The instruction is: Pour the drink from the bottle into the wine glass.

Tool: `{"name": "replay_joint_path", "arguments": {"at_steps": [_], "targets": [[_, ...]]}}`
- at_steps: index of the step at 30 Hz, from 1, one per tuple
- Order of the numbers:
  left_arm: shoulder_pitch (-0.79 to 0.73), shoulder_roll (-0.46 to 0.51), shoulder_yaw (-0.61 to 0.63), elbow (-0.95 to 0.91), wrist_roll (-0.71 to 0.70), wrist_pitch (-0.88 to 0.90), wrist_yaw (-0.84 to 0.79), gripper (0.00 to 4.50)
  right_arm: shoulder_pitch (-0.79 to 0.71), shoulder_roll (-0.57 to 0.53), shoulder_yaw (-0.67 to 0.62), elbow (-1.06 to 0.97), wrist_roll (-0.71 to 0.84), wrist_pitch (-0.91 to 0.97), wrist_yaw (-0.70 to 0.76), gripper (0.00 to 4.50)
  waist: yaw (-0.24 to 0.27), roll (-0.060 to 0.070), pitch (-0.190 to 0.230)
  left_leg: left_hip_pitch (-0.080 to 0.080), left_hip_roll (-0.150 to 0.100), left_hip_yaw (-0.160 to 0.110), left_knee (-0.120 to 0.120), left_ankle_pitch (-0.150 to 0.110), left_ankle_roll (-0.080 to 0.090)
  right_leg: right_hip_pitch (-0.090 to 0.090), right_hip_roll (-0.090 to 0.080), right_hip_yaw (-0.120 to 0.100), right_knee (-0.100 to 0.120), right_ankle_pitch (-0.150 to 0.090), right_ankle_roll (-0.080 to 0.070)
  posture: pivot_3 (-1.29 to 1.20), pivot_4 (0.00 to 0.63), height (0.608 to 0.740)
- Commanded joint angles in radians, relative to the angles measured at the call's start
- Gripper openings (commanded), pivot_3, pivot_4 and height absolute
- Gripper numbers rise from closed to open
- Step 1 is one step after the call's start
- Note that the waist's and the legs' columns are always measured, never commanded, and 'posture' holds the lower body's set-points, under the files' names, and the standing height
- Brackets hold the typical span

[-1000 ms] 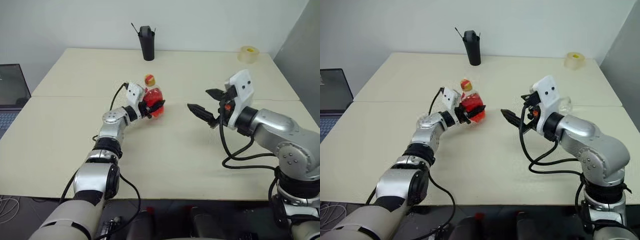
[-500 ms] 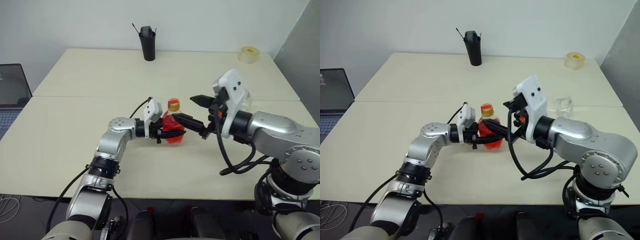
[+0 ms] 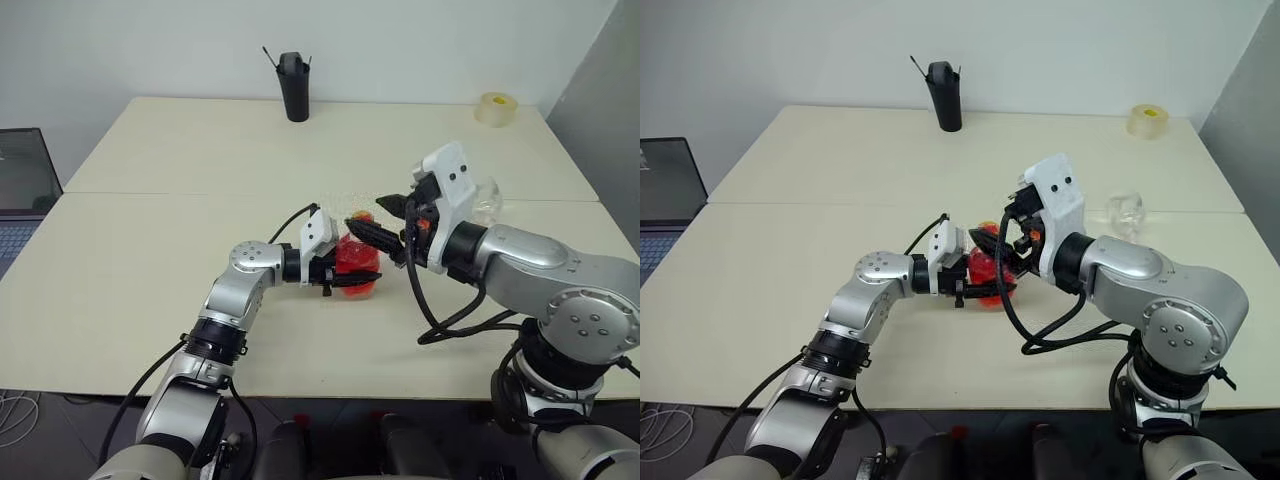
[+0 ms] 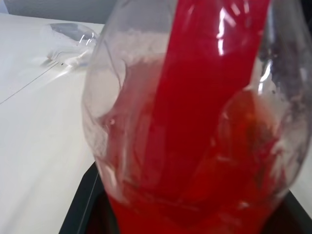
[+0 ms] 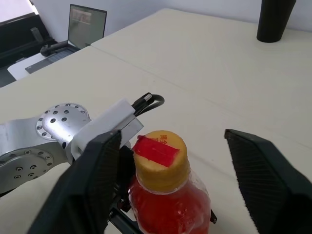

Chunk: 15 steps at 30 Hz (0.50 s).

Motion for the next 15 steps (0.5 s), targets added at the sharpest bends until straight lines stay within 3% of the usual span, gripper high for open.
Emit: {"name": "replay_joint_path", "arguments": {"at_steps": [1,7,11,15], "targets": [[-0.007,-0.004,0.004,-0.051,-0.012,-0.027,0.008,2.05,0.008,-0.008,-0.006,-0.005,-0.02,-0.01,-0.001,2.13,0.0,0.0,0.0,0.0,0.0,0.0,0.0,0.0,0.0,0.0,0.0,0.0,0.0,0.0,0.0,0.0,0.15,0.74],[-0.002,0.0,0.009,-0.049,-0.01,-0.03,0.015,1.99,0.01,-0.006,0.006,0.001,-0.027,-0.011,0.008,0.05,0.0,0.0,0.0,0.0,0.0,0.0,0.0,0.0,0.0,0.0,0.0,0.0,0.0,0.0,0.0,0.0,0.15,0.74],[-0.001,0.005,0.013,-0.044,-0.009,-0.033,0.018,1.99,-0.006,-0.011,-0.015,-0.01,-0.011,-0.019,0.033,0.0,0.0,0.0,0.0,0.0,0.0,0.0,0.0,0.0,0.0,0.0,0.0,0.0,0.0,0.0,0.0,0.0,0.15,0.74],[-0.005,0.009,0.017,-0.027,-0.003,-0.047,0.025,1.99,-0.042,0.008,-0.061,-0.019,0.031,0.006,0.053,0.87,0.0,0.0,0.0,0.0,0.0,0.0,0.0,0.0,0.0,0.0,0.0,0.0,0.0,0.0,0.0,0.0,0.15,0.74]]}}
